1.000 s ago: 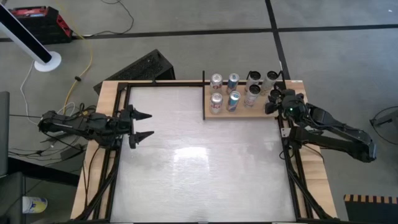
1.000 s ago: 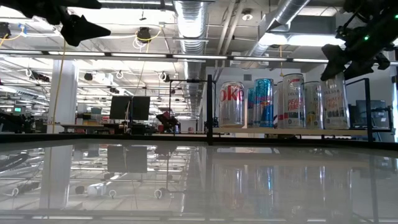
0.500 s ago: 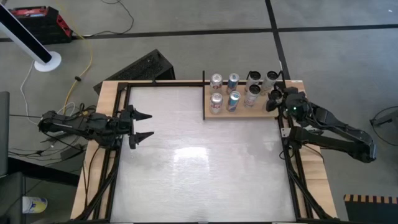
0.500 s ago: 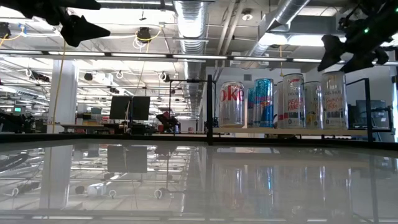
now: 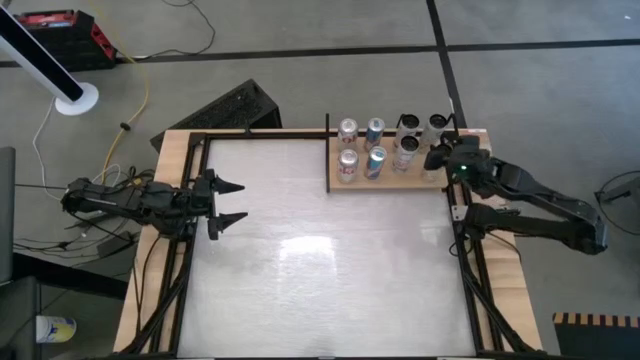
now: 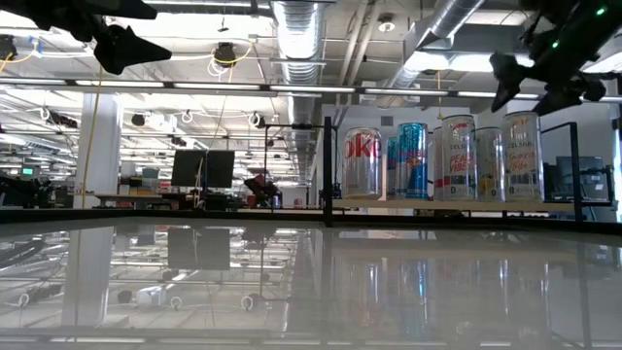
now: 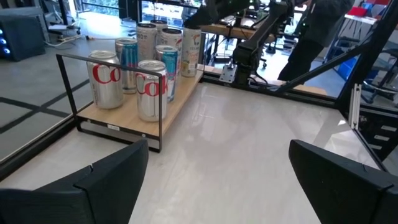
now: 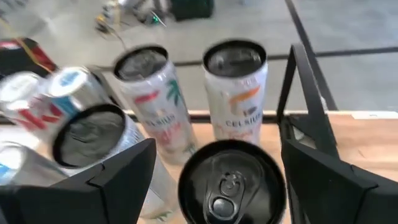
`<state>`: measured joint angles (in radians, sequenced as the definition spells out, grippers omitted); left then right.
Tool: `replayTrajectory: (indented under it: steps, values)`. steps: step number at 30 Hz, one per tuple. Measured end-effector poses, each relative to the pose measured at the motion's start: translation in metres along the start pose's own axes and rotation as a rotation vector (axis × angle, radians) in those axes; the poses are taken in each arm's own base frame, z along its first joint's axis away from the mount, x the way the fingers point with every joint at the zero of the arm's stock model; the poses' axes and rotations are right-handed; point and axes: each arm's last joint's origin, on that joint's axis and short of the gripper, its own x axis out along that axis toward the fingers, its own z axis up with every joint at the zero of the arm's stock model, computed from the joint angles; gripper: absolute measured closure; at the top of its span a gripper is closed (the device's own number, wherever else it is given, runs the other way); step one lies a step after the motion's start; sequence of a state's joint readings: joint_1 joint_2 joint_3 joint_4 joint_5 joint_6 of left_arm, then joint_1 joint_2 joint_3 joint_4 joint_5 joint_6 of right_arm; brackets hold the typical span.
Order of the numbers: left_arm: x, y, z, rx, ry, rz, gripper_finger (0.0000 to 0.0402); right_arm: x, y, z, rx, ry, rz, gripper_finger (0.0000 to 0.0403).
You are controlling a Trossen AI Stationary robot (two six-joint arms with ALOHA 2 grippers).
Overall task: Place canned beverage on shelf
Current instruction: Put the white soda can on the shelf aligned with the other white soda can
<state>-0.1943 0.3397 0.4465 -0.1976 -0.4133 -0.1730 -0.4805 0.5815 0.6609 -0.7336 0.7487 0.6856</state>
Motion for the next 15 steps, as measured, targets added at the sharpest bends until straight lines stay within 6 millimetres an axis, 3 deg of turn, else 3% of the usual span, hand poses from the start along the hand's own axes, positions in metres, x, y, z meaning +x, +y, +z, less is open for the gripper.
replayTrajectory:
  steps: [15]
  values:
    - [0.0,0.0,-0.002,0.033,0.023,0.004,0.0028,0.016,0.011,-0.009,-0.032,0.037,-0.116,0.0035]
